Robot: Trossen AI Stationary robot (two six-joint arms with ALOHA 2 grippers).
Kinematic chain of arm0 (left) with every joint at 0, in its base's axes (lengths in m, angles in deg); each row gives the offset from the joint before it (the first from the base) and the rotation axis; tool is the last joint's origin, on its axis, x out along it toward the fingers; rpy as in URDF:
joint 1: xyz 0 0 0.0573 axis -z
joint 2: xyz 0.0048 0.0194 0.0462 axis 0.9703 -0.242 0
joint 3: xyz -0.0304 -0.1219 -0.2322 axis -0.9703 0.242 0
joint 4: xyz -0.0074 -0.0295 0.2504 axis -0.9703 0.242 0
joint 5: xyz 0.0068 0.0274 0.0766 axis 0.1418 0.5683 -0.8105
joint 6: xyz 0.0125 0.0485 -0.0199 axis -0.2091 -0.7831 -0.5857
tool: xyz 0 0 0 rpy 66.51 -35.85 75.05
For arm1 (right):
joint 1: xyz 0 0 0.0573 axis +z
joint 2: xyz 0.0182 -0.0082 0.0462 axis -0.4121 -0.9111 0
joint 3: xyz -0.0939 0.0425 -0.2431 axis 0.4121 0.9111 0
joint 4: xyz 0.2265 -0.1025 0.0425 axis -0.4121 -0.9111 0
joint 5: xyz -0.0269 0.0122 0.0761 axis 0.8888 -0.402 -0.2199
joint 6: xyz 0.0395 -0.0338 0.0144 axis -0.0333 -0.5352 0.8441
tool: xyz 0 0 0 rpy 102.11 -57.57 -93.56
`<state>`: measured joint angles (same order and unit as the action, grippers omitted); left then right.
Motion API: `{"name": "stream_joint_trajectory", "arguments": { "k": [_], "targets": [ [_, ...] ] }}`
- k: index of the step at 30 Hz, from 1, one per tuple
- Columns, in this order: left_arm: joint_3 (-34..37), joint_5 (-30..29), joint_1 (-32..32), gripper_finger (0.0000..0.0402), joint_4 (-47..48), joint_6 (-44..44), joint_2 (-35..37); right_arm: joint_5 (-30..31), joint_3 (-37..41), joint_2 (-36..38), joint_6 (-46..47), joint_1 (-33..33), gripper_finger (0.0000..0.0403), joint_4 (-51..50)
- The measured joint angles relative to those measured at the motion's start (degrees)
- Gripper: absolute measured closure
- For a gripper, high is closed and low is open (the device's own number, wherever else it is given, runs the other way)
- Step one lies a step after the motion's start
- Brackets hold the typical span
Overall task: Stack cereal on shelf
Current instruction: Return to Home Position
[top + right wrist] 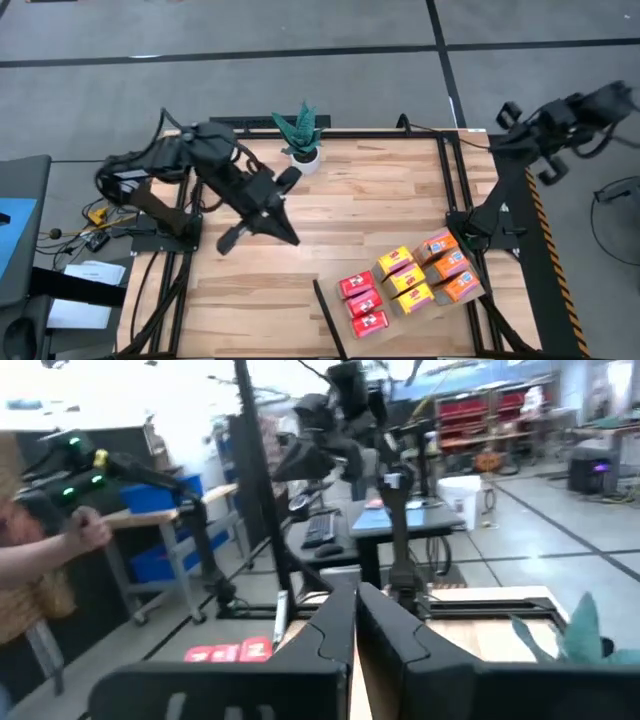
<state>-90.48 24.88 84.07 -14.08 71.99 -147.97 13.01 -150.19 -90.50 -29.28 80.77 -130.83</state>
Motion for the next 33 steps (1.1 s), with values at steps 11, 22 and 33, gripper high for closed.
{"name": "stream_joint_trajectory", "arguments": {
  "k": [11,22,33],
  "targets": [
    [64.92,1.9,-5.11,0.0401,-62.46,18.47,25.97,11.04,25.05,20.0,-1.1,9.22,0.0375,16.83],
    [96.02,1.36,-9.89,0.0401,-88.64,29.32,44.8,21.81,40.46,22.63,-1.2,17.59,0.0365,31.04],
    [103.52,7.34,-15.16,0.0401,-86.83,32.32,58.53,11.02,54.3,16.07,-30.88,16.65,0.0375,86.44]
  ]
}}
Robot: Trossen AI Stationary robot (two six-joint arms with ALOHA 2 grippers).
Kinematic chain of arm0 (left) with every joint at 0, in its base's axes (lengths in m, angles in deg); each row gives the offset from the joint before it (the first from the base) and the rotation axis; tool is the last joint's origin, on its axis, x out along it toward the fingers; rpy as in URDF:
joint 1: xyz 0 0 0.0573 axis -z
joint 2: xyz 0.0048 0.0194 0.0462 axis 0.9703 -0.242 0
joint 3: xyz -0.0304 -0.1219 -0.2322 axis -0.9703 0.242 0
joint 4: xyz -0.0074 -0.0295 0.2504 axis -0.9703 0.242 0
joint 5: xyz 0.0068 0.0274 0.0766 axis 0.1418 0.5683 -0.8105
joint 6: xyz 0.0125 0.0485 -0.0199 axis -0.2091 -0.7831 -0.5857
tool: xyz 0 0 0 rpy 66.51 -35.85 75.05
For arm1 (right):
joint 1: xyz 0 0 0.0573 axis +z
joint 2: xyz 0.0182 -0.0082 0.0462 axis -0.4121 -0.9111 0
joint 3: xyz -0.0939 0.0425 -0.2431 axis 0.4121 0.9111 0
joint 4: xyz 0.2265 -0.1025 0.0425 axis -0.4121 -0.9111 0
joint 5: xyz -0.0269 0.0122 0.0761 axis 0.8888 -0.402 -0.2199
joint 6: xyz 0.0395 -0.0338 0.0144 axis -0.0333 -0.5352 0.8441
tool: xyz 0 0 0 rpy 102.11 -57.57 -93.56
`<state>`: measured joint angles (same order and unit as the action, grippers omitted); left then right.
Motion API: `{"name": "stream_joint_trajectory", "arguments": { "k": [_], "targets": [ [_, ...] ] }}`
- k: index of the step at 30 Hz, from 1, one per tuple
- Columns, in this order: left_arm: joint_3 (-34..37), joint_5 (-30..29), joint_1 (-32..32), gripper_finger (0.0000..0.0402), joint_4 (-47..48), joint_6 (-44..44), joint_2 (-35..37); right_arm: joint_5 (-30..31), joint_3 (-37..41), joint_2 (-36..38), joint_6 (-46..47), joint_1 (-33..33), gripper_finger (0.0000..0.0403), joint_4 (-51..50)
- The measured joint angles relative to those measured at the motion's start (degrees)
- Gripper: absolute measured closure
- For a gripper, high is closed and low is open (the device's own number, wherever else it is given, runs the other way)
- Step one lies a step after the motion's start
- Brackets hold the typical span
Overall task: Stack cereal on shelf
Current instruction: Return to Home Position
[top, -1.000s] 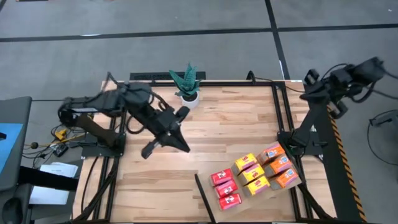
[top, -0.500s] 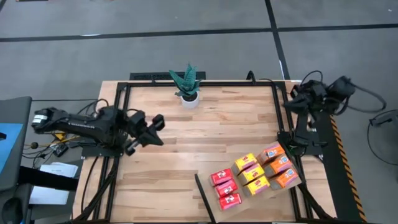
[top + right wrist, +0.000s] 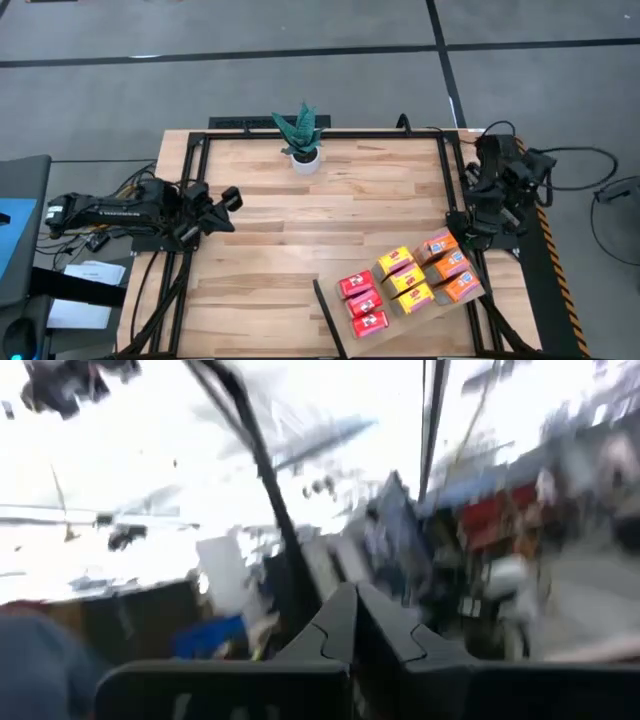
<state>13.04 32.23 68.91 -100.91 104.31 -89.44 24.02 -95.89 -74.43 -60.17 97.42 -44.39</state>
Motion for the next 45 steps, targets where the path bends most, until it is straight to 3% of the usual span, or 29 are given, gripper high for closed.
{"name": "stream_joint_trajectory", "arguments": {
  "k": [6,12,17,25,27,30,38,42,45],
  "targets": [
    [0.21,2.8,-4.82,0.0401,2.71,2.86,3.94,-3.02,-0.08,-3.62,-3.81,-5.14,0.037,5.7],
    [0.21,4.95,-8.72,0.0401,3.53,6.05,4.39,-3.24,-0.08,-8.7,6.34,-13.18,0.0365,4.94],
    [0.21,5.87,-10.62,0.0401,4.18,7.6,4.37,-7.67,-0.91,-14.04,16.92,-22.61,0.0366,1.84],
    [0.21,6.66,-12.48,0.0401,4.18,7.6,4.37,-24.27,-14.81,-22.14,33.72,-43.83,0.0374,-28.8],
    [0.21,7.27,-12.75,0.0401,4.18,7.6,4.37,-29.24,-17.98,-21.8,35.26,-50.67,0.0374,-39.18],
    [0.21,7.41,-13.13,0.0401,4.18,7.79,4.37,-33.84,-20.79,-19.34,38.81,-62.23,0.0373,-46.77],
    [0.18,8.36,-13.24,0.0401,4.74,7.3,4.37,-60.9,-14.56,-14.12,42.22,-87.23,0.0367,-50.02],
    [0.18,8.92,-13.24,0.0401,5.34,6.41,4.26,-67.73,-8.04,-12.51,43.99,-93.05,0.0371,-47.77],
    [0.18,9.77,-13.22,0.0401,5.4,5.64,4.24,-67.5,-4.04,-10.17,43.99,-95.22,0.0374,-46.24]
  ]
}}
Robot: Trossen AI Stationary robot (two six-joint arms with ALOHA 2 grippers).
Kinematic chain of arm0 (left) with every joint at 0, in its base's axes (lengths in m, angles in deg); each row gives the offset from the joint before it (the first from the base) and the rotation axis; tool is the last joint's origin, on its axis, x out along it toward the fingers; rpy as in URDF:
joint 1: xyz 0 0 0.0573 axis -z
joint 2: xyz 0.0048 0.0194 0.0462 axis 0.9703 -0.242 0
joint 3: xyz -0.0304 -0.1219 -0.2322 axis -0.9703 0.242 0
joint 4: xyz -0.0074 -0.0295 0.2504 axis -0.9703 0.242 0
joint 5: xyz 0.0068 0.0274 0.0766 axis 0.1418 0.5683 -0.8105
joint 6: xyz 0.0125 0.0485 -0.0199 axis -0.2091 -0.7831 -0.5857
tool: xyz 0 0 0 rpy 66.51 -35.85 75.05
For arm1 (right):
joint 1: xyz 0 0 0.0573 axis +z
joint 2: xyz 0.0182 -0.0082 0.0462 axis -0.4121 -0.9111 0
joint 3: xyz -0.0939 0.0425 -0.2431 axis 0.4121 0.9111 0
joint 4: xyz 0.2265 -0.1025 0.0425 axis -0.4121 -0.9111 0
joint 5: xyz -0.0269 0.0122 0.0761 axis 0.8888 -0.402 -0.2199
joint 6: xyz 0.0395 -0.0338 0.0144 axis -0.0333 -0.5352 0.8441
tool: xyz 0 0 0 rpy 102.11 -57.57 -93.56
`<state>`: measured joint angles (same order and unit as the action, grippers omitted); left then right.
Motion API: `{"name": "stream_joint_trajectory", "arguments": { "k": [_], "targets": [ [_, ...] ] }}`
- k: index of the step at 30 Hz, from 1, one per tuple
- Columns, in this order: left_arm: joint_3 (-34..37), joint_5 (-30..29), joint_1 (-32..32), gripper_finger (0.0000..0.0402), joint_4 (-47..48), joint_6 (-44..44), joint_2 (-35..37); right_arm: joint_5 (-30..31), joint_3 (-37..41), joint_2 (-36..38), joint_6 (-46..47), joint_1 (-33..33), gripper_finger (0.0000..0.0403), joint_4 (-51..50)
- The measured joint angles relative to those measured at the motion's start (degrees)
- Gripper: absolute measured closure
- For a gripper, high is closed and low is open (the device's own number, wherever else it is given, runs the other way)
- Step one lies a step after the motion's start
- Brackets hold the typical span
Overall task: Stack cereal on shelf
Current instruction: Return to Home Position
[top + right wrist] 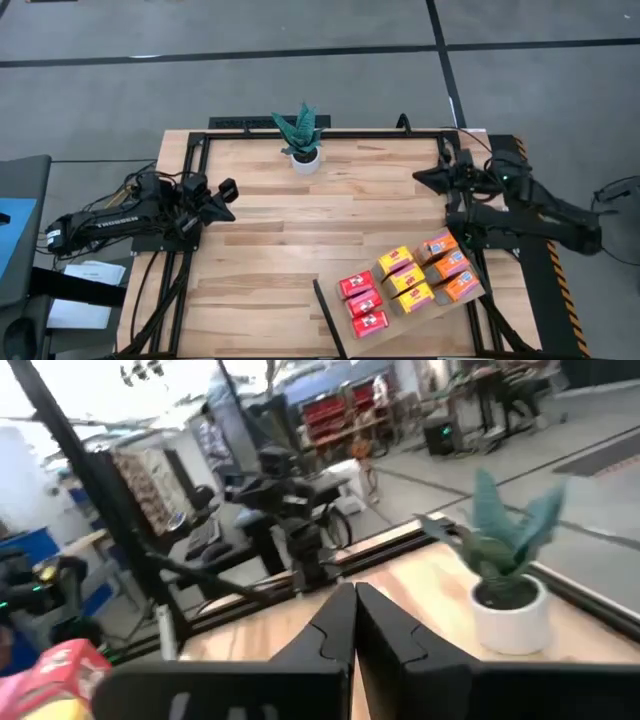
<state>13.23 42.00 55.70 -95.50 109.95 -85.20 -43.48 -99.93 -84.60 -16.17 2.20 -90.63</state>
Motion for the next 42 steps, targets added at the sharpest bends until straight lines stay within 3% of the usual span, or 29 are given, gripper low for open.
{"name": "stream_joint_trajectory", "arguments": {
  "k": [5,10,16,21,25,32,38,42],
  "targets": [
    [0.0,-0.35,0.0,0.0401,-0.04,0.29,0.0,-0.52,7.22,5.49,3.56,-3.31,0.0374,5.82],
    [0.0,0.85,0.0,0.0401,-0.12,0.56,0.0,-1.36,11.22,17.35,5.34,-4.84,0.0367,9.29],
    [-0.03,3.99,-0.46,0.0401,-0.19,-1.9,0.11,1.15,10.23,16.28,2.97,-6.46,0.0365,4.21],
    [2.32,6.76,-1.5,0.0401,-0.55,-6.41,0.15,6.46,16.35,17.41,2.09,-6.9,0.037,4.09],
    [7.58,5.21,-1.69,0.0401,-4.05,-8.32,0.15,7.46,21.53,17.23,3.9,-6.86,0.0374,5.33],
    [7.74,8.02,-1.62,0.0401,-0.57,-11.28,0.04,7.41,25.87,17.29,4.02,-6.69,0.0372,7.84],
    [7.78,6.19,-1.62,0.0401,2.52,-11.86,0.04,7.49,27.65,15.43,3.48,-6.36,0.0366,10.66],
    [7.8,5.85,-1.62,0.0401,9.45,-11.87,0.02,7.51,27.63,15.34,3.36,-6.51,0.0364,10.03]
  ]
}}
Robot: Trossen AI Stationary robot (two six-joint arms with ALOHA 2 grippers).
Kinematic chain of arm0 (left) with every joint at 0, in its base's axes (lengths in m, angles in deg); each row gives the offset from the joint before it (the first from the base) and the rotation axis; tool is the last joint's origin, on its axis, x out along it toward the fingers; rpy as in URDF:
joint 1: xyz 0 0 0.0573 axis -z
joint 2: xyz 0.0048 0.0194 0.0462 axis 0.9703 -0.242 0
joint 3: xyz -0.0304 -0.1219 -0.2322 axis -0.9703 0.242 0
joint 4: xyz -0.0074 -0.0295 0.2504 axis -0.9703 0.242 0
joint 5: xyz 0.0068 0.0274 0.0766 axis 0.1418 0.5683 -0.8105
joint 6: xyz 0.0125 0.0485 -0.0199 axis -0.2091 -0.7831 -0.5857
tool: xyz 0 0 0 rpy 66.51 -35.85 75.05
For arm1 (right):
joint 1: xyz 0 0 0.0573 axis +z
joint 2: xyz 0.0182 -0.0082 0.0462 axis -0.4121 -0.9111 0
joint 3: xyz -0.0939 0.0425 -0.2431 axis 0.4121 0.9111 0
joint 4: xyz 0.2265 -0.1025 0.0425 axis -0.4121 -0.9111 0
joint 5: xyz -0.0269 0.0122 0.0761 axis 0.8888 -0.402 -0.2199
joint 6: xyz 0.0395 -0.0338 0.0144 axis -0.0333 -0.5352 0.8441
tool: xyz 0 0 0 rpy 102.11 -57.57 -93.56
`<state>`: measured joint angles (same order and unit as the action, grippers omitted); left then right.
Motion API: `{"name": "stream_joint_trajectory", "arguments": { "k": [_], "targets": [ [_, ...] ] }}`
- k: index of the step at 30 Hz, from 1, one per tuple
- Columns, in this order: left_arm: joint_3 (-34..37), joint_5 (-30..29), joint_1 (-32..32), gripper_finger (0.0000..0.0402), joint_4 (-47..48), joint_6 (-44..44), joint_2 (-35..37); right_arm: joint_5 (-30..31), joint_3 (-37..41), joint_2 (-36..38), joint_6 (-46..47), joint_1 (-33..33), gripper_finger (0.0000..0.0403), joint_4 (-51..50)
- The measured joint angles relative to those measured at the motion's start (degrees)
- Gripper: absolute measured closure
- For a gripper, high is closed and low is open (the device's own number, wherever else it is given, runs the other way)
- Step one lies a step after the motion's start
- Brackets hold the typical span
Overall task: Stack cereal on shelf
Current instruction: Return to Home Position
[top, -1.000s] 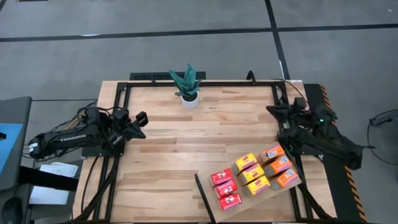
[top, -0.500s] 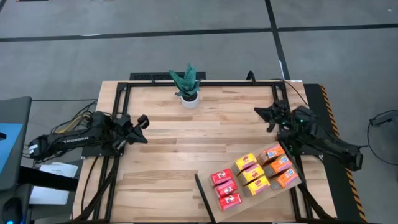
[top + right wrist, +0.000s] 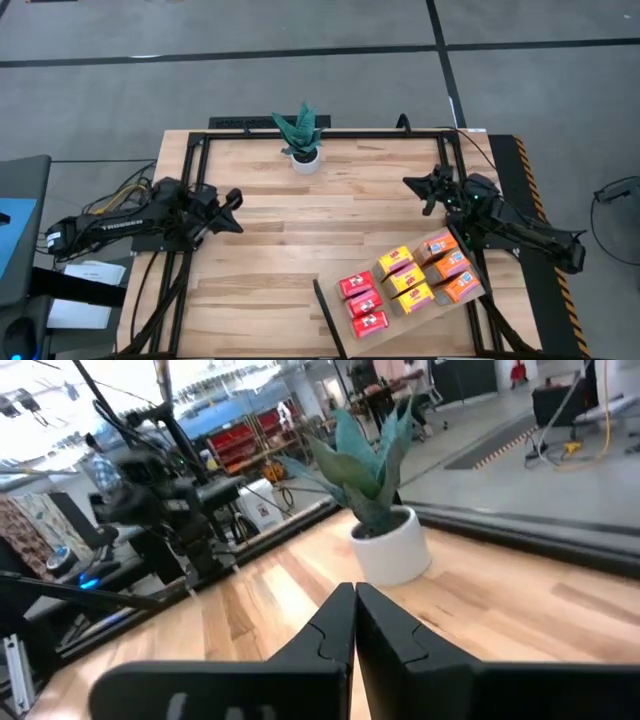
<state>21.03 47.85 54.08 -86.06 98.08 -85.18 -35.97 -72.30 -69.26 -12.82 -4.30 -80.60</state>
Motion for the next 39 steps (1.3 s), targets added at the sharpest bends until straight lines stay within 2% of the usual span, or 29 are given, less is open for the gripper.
{"name": "stream_joint_trajectory", "arguments": {
  "k": [5,7,10,13,20,25,28,39],
  "targets": [
    [0.04,-0.53,0.03,0.0401,12.29,1.75,0.02,0.02,-0.02,-0.08,0.02,-0.02,0.0367,-0.31],
    [0.06,-3.9,0.35,0.0401,17.46,5.83,0.02,0.02,-0.02,-0.07,0.03,-0.02,0.0369,-0.35],
    [0.09,-12.36,0.59,0.0401,26.21,11.03,0.0,0.02,-0.02,-0.07,0.02,-0.02,0.0371,-0.43],
    [0.09,-21.77,0.61,0.0401,34.35,10.03,-0.02,0.02,0.01,-0.07,0.01,-0.02,0.0373,-0.48],
    [-0.35,-46.46,0.61,0.0401,35.66,-0.3,-1.53,-0.01,0.01,-0.07,0.03,-0.01,0.0371,-0.65],
    [-0.47,-58.59,0.6,0.0401,37.17,-5.28,-1.57,0.0,0.05,-0.07,0.03,0.0,0.0366,-0.67],
    [-0.61,-61.36,0.6,0.0401,37.38,-6.72,-1.54,-0.01,0.07,-0.07,0.03,0.0,0.0368,-0.69],
    [-0.68,-60.43,0.61,0.0401,37.72,-7.52,-1.53,-0.01,0.12,-0.07,0.03,0.0,0.0373,-0.72]
  ]
}}
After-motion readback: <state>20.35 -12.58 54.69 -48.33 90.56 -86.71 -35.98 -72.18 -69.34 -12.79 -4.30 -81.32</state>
